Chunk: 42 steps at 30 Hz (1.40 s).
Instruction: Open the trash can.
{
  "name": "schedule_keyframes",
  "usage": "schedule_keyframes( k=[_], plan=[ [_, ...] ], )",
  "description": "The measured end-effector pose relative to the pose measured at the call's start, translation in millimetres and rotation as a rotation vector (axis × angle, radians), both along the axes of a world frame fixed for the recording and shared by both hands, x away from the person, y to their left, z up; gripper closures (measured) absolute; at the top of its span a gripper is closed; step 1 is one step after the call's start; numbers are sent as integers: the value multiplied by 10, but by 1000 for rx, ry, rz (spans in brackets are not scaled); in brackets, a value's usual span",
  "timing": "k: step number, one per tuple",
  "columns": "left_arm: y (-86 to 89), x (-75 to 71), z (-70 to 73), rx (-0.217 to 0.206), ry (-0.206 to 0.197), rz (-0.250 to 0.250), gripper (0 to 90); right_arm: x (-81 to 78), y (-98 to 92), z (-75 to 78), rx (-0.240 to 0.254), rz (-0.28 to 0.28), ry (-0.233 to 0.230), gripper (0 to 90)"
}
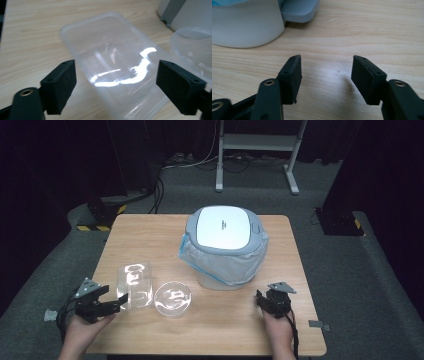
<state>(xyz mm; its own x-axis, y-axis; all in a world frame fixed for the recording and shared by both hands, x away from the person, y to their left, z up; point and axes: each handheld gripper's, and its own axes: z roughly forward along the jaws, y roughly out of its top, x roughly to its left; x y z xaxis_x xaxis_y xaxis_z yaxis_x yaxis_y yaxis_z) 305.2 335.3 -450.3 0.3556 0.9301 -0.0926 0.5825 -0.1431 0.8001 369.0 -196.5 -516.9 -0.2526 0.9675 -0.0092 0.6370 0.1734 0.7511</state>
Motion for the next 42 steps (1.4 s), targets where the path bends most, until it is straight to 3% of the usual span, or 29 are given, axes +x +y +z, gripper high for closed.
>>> schedule_keyframes(
  k=[1,3,4,8,11,12,19,21,22,23,24,26,27,30,34,38,42],
  plan=[
    [-71,22,19,0,-11,-12,241,-12,-5,14,1,-1,-15,515],
    [-236,89,49,-17,-19,-37,260,-18,-5,20,6,0,-20,532],
    [-357,139,73,-22,-30,-50,322,-23,-9,33,12,3,-28,562],
    [-560,207,108,-19,-65,-72,421,-31,-4,62,13,8,-40,605],
    [-799,300,164,-43,-96,-97,472,-32,10,82,11,23,-60,617],
    [-799,300,164,-43,-96,-97,477,-29,14,86,11,25,-59,621],
    [-1339,474,247,34,-119,-153,488,80,93,157,32,12,-110,713],
    [-1412,497,246,39,-125,-153,493,106,107,169,28,16,-120,728],
    [-1454,511,243,39,-128,-150,508,159,139,198,-4,18,-138,744],
    [-1536,551,244,44,-129,-154,530,277,156,234,-5,21,-154,775],
    [-1536,551,244,44,-129,-154,541,277,156,234,-5,21,-154,775],
    [-1594,597,257,39,-124,-160,543,434,164,252,-24,6,-151,787],
    [-1621,617,269,36,-128,-158,551,589,148,251,-11,-9,-145,788],
    [-1707,663,316,21,-144,-161,553,801,170,238,2,-21,-147,770],
    [-1812,647,327,1,-170,-146,551,982,233,200,6,-4,-143,756],
    [-1870,639,304,-8,-170,-134,546,1094,277,112,12,3,-116,759],
    [-1879,644,300,-18,-166,-130,545,1144,280,68,39,4,-124,760]
  ],
)
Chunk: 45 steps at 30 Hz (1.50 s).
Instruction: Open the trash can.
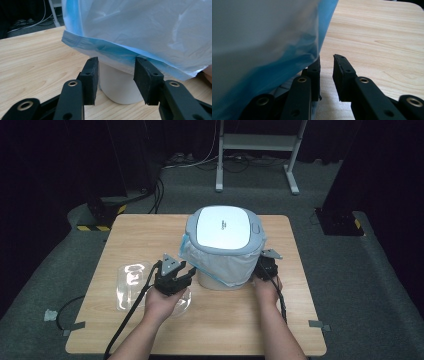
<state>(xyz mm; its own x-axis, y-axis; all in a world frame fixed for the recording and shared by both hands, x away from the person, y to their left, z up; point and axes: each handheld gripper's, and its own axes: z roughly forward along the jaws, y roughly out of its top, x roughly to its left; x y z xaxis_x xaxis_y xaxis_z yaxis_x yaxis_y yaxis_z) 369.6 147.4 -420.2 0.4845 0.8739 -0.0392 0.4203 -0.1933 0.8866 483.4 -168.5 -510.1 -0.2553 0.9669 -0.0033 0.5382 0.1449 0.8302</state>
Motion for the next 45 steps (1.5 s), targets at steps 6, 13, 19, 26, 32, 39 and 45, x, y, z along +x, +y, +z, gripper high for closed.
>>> schedule_keyframes(
  k=[6,13,19,26,32,39,45],
  plan=[
    [-31,-2,-8,-3,-2,-1,545,99,2,-2,13,29,39,769],
    [-41,21,-15,-16,0,9,548,51,7,-14,15,56,51,838],
    [31,54,-12,-9,-2,47,555,-92,52,-52,1,87,61,865],
    [159,159,-21,-11,-9,96,563,-368,115,-54,-7,111,65,884],
    [301,273,-56,-22,-30,118,559,-665,205,-102,-98,158,95,874],
    [367,341,-80,-27,-65,135,553,-903,271,-103,-95,195,132,815],
    [437,235,-68,-26,-77,141,554,-1153,-14,-11,-110,132,101,711]
  ],
)
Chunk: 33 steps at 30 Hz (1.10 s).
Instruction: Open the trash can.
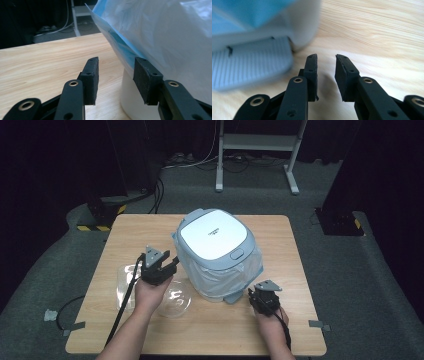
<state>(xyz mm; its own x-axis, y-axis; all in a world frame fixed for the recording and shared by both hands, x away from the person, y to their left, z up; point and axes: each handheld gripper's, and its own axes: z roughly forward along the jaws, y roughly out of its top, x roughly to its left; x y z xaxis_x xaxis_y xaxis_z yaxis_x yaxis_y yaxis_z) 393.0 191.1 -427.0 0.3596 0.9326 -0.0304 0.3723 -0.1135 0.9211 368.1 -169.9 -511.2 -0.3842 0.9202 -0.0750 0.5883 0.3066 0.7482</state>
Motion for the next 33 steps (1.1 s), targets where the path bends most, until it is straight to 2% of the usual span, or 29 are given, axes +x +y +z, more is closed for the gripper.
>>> schedule_keyframes(
  k=[2,3,6,8,12,13,14,15,16,17,21,23,24,27,29,30,33],
  plan=[
    [23,-38,11,-9,2,4,561,-25,-43,21,-1,-6,-9,712],
    [31,-69,28,-23,9,2,563,-80,-154,104,7,-18,-40,715],
    [1,-138,67,-21,-8,0,565,-93,-220,251,20,-34,-96,726],
    [-37,-143,73,-17,7,-5,568,-44,-224,365,24,-36,-130,731],
    [-66,-113,66,-16,24,-10,586,230,-193,615,44,-29,-202,734],
    [-82,-98,72,-19,25,-12,586,315,-176,655,39,-32,-203,735],
    [-82,-98,72,-19,25,-12,585,315,-176,655,39,-32,-203,735],
    [-91,-89,76,-19,24,-16,585,395,-159,691,42,-32,-205,741],
    [-109,-66,82,-24,41,-32,583,532,-105,755,53,-27,-214,752],
    [-125,-59,86,-22,42,-30,579,586,-70,779,57,-23,-214,756],
    [-137,-16,97,-19,44,-26,598,680,39,814,80,22,-224,784],
    [-130,20,108,-16,45,-38,602,670,107,801,81,57,-229,790],
    [-130,53,115,-12,45,-49,614,614,163,781,71,84,-243,840],
    [-127,99,114,-11,40,-64,636,540,186,761,69,73,-259,875],
    [-123,157,111,-23,42,-75,643,434,166,731,106,71,-261,878],
    [-128,225,109,-38,48,-88,650,317,160,708,106,78,-276,882],
    [-156,299,114,-36,52,-92,662,230,157,701,103,77,-280,882]
  ],
)
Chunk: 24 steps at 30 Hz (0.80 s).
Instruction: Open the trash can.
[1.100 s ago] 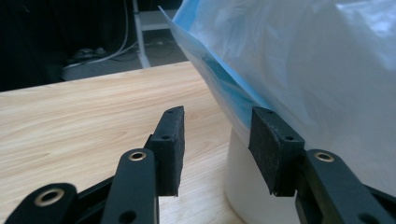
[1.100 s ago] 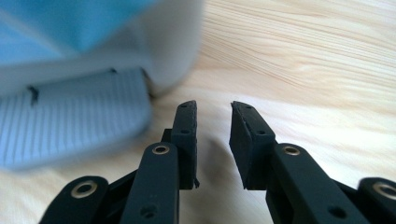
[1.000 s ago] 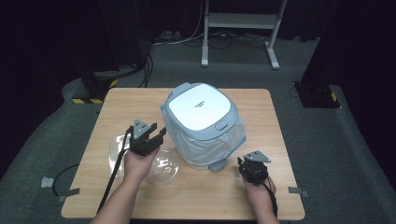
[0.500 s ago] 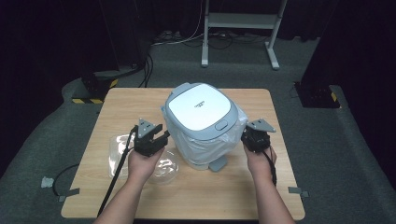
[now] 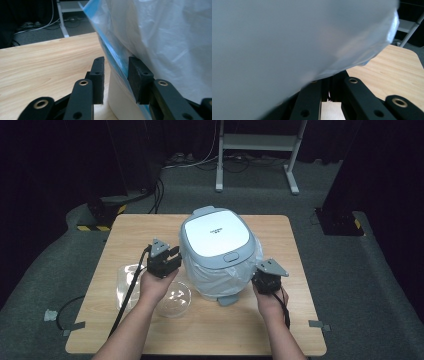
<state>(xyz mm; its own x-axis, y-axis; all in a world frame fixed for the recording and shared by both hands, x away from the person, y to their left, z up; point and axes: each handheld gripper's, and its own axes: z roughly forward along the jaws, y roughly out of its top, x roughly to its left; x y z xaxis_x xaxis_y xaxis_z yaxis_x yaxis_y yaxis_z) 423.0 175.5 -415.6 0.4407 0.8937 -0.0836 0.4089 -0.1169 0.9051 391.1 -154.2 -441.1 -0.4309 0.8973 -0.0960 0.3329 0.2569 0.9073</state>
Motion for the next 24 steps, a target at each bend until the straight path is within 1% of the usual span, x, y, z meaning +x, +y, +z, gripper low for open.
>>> schedule_keyframes(
  k=[1,2,3,4,5,6,7,8,9,10,11,12,13,16,19,20,22,23,24],
  plan=[
    [-11,21,2,2,2,2,660,-49,-9,2,0,5,1,877],
    [-22,41,4,8,0,7,622,-111,-31,4,-8,8,1,829],
    [-29,49,6,15,-2,16,622,-111,-31,4,-8,8,1,829],
    [-24,29,9,18,-8,37,596,-188,-70,-7,-3,-5,15,797],
    [-14,6,7,15,-12,48,596,-234,-89,-18,-1,-15,21,791],
    [-14,6,7,15,-12,48,596,-234,-89,-18,-1,-15,21,791],
    [8,-27,2,4,-16,56,596,-287,-110,-26,3,-23,25,789],
    [18,-44,0,2,-16,61,590,-410,-148,-39,-6,-36,30,777],
    [45,-84,-4,-2,-17,71,590,-451,-159,-40,-8,-42,30,776],
    [45,-84,-4,-2,-17,71,590,-451,-159,-40,-8,-42,30,776],
    [59,-114,-4,-8,-17,70,590,-496,-178,-38,-18,-47,25,773],
    [64,-152,3,1,-21,69,589,-570,-226,-20,-30,-63,20,773],
    [64,-152,3,1,-21,69,587,-570,-226,-20,-30,-63,20,773],
    [62,-206,28,-4,-28,69,587,-645,-335,41,-24,-94,20,773],
    [30,-222,34,-9,-31,69,587,-647,-416,150,-26,-119,-1,774],
    [15,-221,29,-5,-30,69,587,-614,-432,228,-25,-124,-14,774],
    [-20,-214,9,-2,-22,67,588,-514,-427,385,-27,-126,-44,774],
    [-46,-209,-10,8,-15,63,588,-348,-400,524,-21,-128,-58,774],
    [-46,-209,-10,8,-15,63,588,-348,-400,524,-21,-128,-58,774]
  ],
)
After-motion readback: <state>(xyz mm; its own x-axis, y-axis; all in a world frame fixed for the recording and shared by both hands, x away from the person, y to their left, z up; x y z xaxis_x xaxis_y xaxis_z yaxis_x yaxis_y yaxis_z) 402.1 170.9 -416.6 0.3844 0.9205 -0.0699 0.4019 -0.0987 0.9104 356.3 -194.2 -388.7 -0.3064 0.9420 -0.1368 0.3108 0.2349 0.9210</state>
